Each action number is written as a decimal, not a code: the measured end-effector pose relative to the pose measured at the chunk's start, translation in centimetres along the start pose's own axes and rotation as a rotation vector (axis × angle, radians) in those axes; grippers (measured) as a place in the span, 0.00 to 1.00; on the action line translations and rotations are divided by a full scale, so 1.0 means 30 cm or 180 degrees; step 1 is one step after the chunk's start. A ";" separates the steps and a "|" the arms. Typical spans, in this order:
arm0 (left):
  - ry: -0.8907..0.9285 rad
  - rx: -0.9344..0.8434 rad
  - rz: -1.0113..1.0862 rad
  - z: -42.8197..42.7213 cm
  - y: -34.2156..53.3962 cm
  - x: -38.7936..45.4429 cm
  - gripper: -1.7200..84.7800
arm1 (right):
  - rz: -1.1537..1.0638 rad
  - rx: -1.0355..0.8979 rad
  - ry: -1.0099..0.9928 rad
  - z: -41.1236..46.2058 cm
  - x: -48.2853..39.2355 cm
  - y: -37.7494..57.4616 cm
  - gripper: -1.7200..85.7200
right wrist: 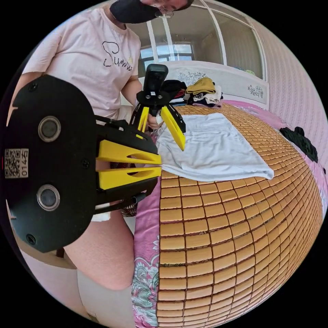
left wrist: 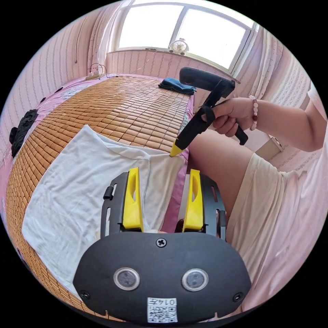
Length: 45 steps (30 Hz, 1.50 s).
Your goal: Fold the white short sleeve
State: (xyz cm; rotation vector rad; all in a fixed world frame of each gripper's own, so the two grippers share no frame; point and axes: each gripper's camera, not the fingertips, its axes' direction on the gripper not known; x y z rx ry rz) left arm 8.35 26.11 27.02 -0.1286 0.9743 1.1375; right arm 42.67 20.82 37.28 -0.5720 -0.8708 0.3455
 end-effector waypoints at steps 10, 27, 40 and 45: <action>-0.0888 -0.0139 -0.0341 0.040 -0.022 -0.040 0.04 | -0.0471 0.0377 -0.0724 -0.064 -0.007 0.039 0.06; 0.0091 0.0636 -0.0358 -0.264 0.217 -0.062 0.01 | 0.0458 0.1938 -0.0941 -0.142 0.286 0.064 0.05; 0.0072 0.1494 -0.1378 -0.386 0.321 -0.272 0.01 | -0.0841 0.1541 -0.0007 -0.245 -0.290 -0.081 0.04; -0.0355 0.1228 -0.2072 -0.399 0.443 -0.465 0.02 | -0.0759 0.1080 0.0282 0.095 -0.492 -0.362 0.08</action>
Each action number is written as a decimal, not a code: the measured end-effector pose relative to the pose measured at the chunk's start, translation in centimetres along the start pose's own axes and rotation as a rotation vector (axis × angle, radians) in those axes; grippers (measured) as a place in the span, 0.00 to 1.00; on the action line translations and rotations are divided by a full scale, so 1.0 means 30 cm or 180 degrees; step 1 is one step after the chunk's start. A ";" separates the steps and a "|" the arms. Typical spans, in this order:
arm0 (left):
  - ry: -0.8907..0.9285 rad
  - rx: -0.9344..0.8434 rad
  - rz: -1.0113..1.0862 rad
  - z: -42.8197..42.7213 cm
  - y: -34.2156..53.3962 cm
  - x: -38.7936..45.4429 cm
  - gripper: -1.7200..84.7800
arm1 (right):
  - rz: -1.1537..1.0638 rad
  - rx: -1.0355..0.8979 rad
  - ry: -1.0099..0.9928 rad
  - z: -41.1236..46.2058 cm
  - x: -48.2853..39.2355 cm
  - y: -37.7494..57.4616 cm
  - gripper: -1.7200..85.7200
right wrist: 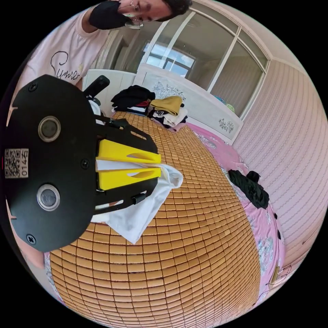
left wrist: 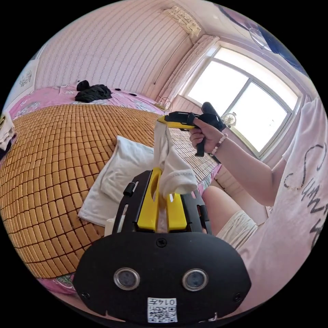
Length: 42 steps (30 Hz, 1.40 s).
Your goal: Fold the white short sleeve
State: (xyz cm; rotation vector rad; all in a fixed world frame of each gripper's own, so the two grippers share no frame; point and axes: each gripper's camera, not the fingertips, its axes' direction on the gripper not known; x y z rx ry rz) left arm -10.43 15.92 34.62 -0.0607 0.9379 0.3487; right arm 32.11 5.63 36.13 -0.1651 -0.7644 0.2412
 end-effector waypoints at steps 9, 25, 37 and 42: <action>-0.0792 -0.0714 -0.0985 -0.032 0.063 -0.299 0.10 | -0.0701 -0.0168 0.1064 0.218 -0.165 -0.077 0.15; -0.0733 -0.0727 0.0305 0.115 -0.136 -0.170 0.20 | -0.1997 -0.0582 0.0871 0.252 -0.281 0.059 0.04; 0.0107 -0.1565 0.1456 0.340 -0.309 -0.061 0.12 | -0.2687 0.0196 -0.0059 -0.429 -0.514 0.505 0.03; 0.0144 -0.1121 0.1756 0.240 -0.380 0.125 0.01 | -0.1803 0.0953 0.0040 -0.704 -0.354 0.673 0.03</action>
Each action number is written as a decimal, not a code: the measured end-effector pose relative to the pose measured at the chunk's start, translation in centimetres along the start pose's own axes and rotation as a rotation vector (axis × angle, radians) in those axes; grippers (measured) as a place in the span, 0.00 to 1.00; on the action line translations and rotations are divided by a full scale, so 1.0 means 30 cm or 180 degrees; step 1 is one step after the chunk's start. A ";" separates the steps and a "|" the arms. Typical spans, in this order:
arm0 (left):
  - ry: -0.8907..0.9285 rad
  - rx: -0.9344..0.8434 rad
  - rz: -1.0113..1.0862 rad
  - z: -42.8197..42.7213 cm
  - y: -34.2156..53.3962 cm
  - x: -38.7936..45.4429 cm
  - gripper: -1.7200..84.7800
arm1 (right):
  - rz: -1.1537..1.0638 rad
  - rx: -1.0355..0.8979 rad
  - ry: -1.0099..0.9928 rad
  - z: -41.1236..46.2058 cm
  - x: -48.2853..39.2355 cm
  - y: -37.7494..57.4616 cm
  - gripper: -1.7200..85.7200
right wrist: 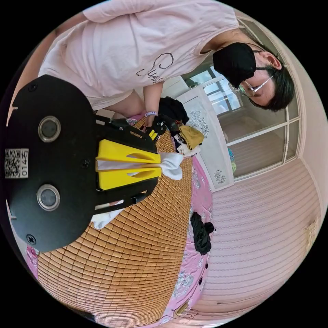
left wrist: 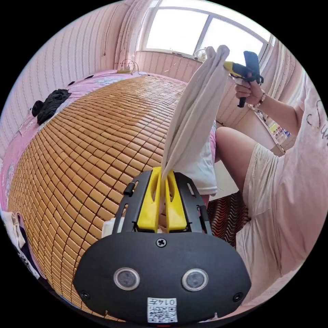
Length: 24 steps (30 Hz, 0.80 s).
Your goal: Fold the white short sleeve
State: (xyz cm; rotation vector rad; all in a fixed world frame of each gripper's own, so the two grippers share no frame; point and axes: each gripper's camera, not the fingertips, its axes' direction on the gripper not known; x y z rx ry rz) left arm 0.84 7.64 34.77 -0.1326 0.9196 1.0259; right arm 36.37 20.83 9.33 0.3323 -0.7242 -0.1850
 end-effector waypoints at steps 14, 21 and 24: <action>0.0544 0.0045 0.1388 0.012 -0.853 0.604 0.01 | 0.0703 0.1455 0.1827 -0.954 0.086 0.337 0.03; 0.1002 0.0595 0.1144 0.274 -1.495 0.689 0.03 | 0.1068 0.0559 0.2830 -1.346 0.676 -0.090 0.07; 0.1004 0.0493 0.0151 0.439 -1.672 0.580 0.11 | 0.2121 0.0309 0.3560 -1.403 0.997 -0.178 0.15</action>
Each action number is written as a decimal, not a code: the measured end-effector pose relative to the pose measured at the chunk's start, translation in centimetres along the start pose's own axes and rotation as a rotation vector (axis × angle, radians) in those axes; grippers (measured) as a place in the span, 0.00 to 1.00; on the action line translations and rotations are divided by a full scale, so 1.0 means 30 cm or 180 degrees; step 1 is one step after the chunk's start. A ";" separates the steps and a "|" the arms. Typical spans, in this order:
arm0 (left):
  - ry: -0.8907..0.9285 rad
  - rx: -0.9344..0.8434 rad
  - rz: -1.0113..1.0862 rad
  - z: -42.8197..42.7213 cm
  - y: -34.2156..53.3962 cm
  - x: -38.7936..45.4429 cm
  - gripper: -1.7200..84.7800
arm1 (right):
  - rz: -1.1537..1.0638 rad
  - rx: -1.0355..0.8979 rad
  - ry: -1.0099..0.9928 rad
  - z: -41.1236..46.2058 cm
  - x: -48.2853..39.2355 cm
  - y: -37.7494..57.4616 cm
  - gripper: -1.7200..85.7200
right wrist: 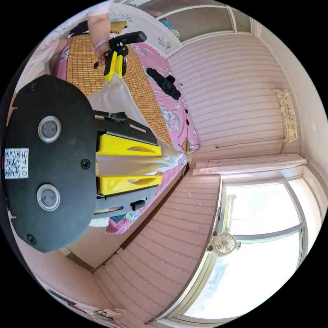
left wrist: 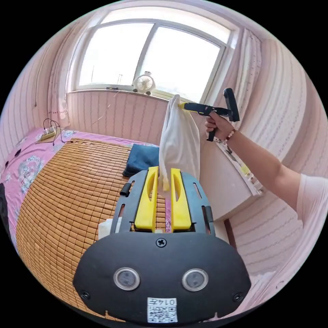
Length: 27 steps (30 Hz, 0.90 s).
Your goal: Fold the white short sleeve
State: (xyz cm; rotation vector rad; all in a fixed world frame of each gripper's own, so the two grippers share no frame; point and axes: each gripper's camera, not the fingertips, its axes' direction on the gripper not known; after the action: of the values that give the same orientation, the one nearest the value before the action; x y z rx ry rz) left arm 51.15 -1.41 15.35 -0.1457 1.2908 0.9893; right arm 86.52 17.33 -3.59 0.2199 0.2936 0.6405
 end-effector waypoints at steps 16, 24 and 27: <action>-0.1690 -0.0587 -0.0762 -0.945 1.244 0.049 0.08 | -0.0354 -0.1241 -0.0890 0.036 -0.363 1.463 0.15; -0.2490 0.0772 -0.1532 -1.535 1.758 0.325 0.08 | -0.1844 -0.0829 -0.1726 -0.082 -1.058 1.258 0.13; -0.2897 0.1069 -0.1896 -1.721 2.006 0.445 0.08 | -0.2371 -0.0768 -0.2334 -0.113 -1.428 1.237 0.13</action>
State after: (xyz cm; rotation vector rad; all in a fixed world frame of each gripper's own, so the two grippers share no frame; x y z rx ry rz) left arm -28.25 11.01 12.36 0.1660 0.4907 0.2334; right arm 32.18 20.34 12.59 0.0880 -0.4040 -0.1673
